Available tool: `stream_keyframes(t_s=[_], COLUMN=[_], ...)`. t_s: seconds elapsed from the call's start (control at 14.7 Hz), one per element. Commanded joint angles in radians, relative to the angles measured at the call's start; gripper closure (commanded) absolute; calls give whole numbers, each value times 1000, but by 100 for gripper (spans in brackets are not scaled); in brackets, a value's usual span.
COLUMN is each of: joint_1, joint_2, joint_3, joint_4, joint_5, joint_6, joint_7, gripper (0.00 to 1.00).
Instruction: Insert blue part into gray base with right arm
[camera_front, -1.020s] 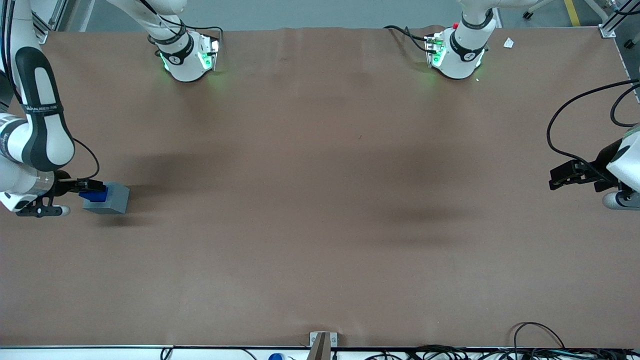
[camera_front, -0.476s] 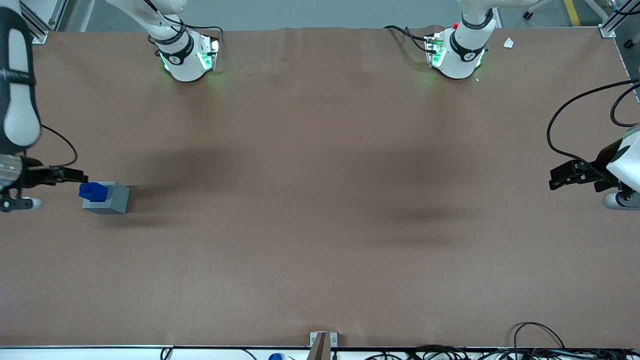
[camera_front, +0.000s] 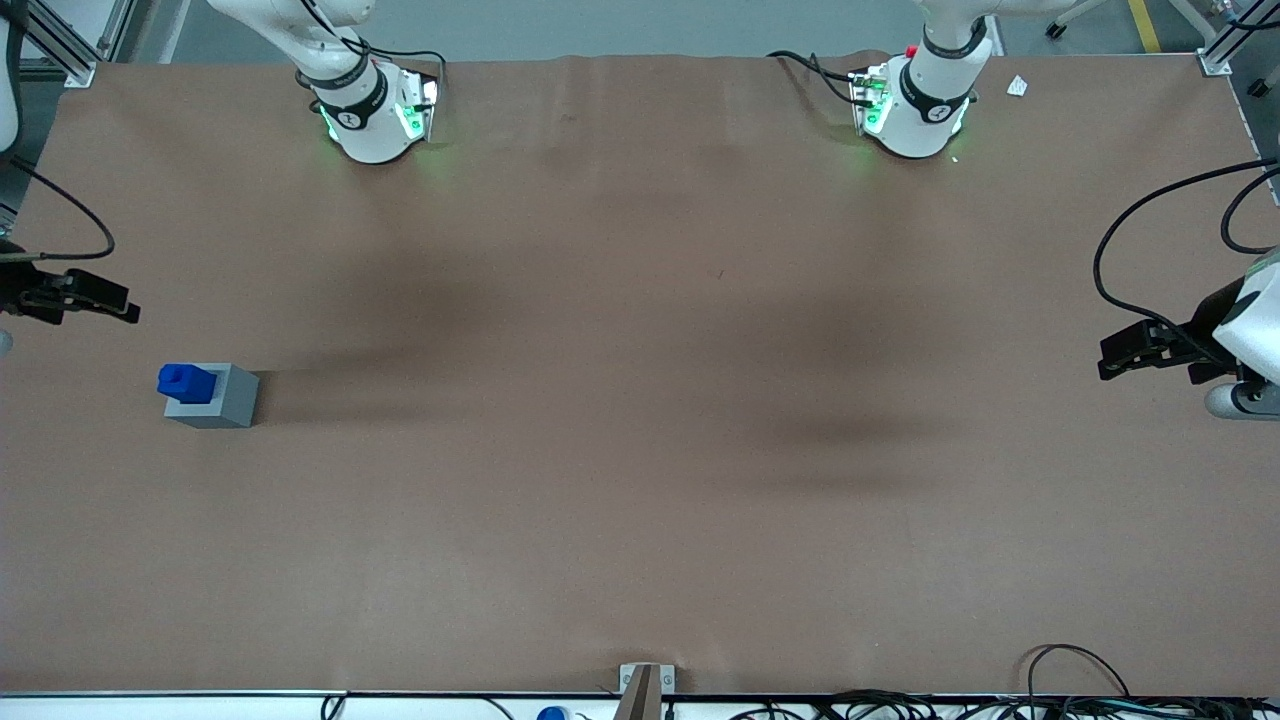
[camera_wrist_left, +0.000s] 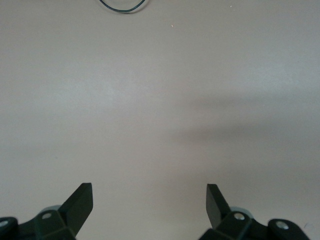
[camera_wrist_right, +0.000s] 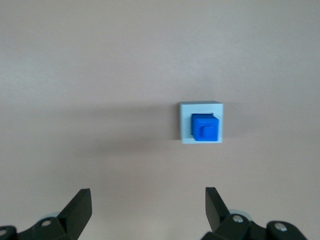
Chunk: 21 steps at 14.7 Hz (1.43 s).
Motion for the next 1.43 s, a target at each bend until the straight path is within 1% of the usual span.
stream_keyframes(t_s=[0.0,0.2,0.34,0.48,0.61,1.16,1.36], joint_1=[78,121,123,121,120,123,127], joint_2=[-87,-127,-133,-124,-121,-110,-107], joint_3=[-2,-2,1,-2,-3,-3,-3], joint_4=[-36,-31,-8,53,79,88,88], joint_5=[6,4,4,4,3,-8,-8], joint_6=[-8,-21,-47,-95,-109,-112,-146], joint_7=[100,141,140,129,130,127,127], gripper=[0,0,0,0,0,0,0])
